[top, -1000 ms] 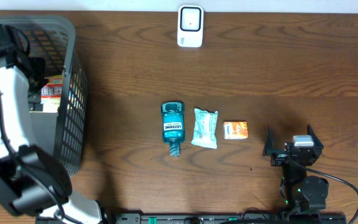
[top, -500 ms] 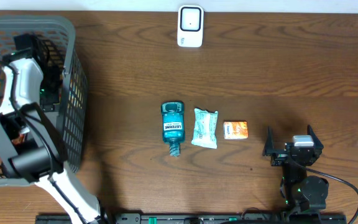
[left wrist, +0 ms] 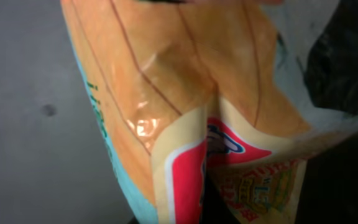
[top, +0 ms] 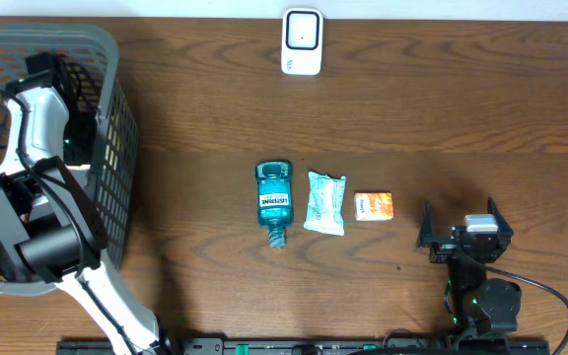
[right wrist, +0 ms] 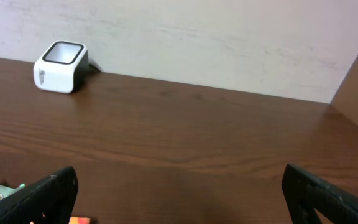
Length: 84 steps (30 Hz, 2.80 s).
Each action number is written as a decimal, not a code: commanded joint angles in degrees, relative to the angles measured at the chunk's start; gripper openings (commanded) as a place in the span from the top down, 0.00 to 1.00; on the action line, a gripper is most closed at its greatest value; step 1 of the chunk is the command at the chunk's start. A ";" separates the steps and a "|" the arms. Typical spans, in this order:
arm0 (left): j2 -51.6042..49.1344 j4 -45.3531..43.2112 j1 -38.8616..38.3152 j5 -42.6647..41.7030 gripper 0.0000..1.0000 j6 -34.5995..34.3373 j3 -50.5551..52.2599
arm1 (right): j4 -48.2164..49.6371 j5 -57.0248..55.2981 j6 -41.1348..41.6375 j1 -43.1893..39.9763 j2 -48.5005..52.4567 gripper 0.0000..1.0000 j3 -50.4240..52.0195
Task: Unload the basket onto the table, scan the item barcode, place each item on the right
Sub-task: 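Lift the yellow snack bag out of the basket, then carry the yellow bag right of the packet and release it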
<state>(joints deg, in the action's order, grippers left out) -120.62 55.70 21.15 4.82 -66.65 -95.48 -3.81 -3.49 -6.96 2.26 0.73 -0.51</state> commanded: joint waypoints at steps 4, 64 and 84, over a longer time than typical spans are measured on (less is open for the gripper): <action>5.46 3.82 2.40 -0.74 0.93 4.35 2.47 | -0.04 -0.48 -0.59 -0.46 -0.09 0.01 0.20; -0.92 -32.46 -66.07 -4.02 0.93 -1.09 2.47 | -0.04 -0.46 -0.59 -0.46 -0.09 0.01 0.20; 8.96 -29.68 -66.69 -4.15 0.22 18.18 2.45 | -0.04 -0.48 -0.59 -0.46 -0.09 0.01 0.20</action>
<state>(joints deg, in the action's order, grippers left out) -118.43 25.10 -47.09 0.14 -56.55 -92.38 -3.81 -3.49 -6.96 2.26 0.73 -0.51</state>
